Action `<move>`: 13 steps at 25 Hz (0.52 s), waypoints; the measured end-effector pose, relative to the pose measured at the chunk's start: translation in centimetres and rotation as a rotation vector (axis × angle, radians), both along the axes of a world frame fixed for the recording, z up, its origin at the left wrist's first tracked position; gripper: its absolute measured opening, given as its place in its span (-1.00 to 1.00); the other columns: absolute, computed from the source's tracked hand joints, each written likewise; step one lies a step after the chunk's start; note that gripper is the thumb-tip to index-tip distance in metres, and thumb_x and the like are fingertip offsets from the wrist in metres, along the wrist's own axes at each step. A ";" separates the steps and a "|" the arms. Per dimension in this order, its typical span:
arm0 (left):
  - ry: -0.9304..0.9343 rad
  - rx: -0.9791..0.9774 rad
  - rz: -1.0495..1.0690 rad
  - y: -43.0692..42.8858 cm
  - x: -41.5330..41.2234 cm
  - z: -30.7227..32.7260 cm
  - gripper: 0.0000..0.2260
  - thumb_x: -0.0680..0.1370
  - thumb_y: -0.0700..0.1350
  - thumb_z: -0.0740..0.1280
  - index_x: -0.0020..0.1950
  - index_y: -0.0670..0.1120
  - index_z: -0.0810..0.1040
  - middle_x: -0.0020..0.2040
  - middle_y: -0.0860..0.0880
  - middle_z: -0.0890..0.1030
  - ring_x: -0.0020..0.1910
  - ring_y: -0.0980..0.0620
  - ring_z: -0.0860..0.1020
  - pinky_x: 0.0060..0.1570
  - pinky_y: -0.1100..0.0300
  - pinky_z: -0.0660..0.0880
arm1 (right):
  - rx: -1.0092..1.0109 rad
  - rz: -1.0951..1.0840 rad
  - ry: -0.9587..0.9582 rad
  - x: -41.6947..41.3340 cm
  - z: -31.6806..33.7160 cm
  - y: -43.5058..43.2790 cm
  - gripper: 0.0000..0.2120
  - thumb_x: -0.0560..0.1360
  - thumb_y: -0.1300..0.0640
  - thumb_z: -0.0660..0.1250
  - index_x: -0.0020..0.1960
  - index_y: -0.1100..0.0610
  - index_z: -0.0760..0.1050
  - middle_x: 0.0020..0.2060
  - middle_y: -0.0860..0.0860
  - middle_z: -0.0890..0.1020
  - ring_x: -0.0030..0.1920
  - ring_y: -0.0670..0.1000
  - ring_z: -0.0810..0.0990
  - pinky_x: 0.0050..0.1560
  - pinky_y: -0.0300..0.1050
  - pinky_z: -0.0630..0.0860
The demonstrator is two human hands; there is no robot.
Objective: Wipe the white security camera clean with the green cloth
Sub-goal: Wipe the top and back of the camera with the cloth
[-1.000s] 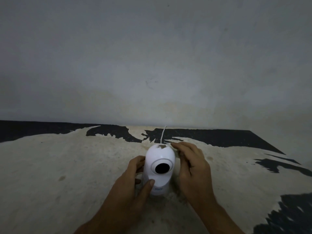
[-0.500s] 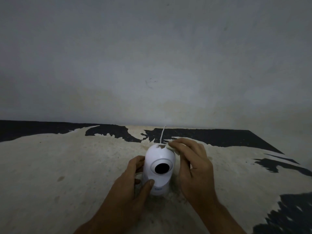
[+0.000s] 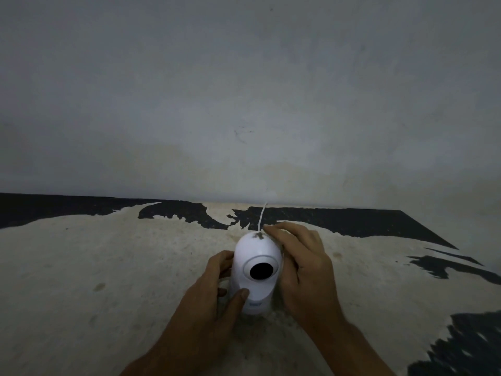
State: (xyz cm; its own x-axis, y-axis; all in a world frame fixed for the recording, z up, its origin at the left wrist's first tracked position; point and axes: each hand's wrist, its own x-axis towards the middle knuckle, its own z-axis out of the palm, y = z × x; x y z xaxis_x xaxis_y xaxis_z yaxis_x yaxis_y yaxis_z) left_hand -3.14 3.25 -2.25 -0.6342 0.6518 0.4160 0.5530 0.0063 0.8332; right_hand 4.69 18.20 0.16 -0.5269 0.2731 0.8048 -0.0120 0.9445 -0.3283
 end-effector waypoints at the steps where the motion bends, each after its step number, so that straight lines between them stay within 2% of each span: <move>1: -0.003 -0.002 -0.001 0.0 0.0 -0.1 -0.53 0.44 0.06 0.29 0.23 0.23 0.10 0.06 0.42 0.27 0.03 0.25 0.46 -0.14 0.57 0.40 | -0.014 -0.024 -0.032 0.0 -0.2 0.3 -0.70 0.49 0.20 0.20 0.19 0.13 0.52 0.06 0.04 0.61 0.08 -0.02 0.48 0.13 -0.30 0.35; 4: 0.005 0.012 -0.019 -0.1 -0.1 -0.3 -0.57 0.45 0.05 0.31 0.16 0.32 0.14 0.07 0.45 0.30 0.06 0.24 0.49 -0.08 0.48 0.45 | -0.044 -0.068 -0.049 0.5 -0.5 0.9 -0.65 0.44 0.33 0.21 0.17 0.09 0.53 0.03 0.03 0.61 0.04 -0.03 0.47 0.07 -0.27 0.42; 7: 0.001 0.028 -0.020 -0.2 0.0 -0.2 -0.58 0.45 0.04 0.31 0.11 0.37 0.14 0.05 0.47 0.31 0.00 0.34 0.48 -0.14 0.59 0.42 | -0.038 -0.026 0.042 0.7 0.3 0.0 -0.67 0.48 0.21 0.13 0.17 0.12 0.54 0.05 -0.06 0.57 0.09 -0.09 0.47 0.17 -0.32 0.39; 10: 0.000 0.027 -0.009 -0.1 0.1 -0.1 -0.58 0.45 0.03 0.32 0.13 0.32 0.14 0.04 0.46 0.30 -0.04 0.34 0.47 -0.16 0.65 0.37 | -0.016 0.032 0.010 0.4 0.4 -0.4 -0.67 0.49 0.15 0.13 0.19 0.11 0.51 0.06 -0.09 0.51 0.11 -0.11 0.44 0.21 -0.38 0.34; 11: 0.002 0.020 -0.010 -0.1 0.1 -0.1 -0.57 0.44 0.04 0.31 0.15 0.31 0.13 0.05 0.46 0.29 -0.03 0.34 0.47 -0.16 0.64 0.38 | -0.024 0.016 -0.022 0.3 0.1 -0.1 -0.67 0.49 0.15 0.14 0.21 0.09 0.50 0.07 -0.08 0.53 0.11 -0.09 0.44 0.20 -0.37 0.35; 13: 0.004 0.016 -0.018 -0.1 0.1 -0.2 -0.56 0.40 0.12 0.27 0.18 0.30 0.13 0.08 0.46 0.29 0.01 0.31 0.48 -0.15 0.60 0.41 | -0.044 -0.029 -0.094 0.5 -0.5 0.7 -0.67 0.49 0.24 0.19 0.22 0.08 0.49 0.07 -0.01 0.58 0.09 -0.05 0.46 0.16 -0.21 0.44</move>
State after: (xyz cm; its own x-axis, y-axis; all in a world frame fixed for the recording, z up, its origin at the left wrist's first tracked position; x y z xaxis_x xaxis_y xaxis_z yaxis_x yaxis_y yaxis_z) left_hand -3.08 3.15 -2.42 -0.6208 0.6562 0.4290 0.5560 -0.0173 0.8310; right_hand 5.18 18.89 -0.35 -0.5907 0.3234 0.7393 0.0482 0.9287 -0.3677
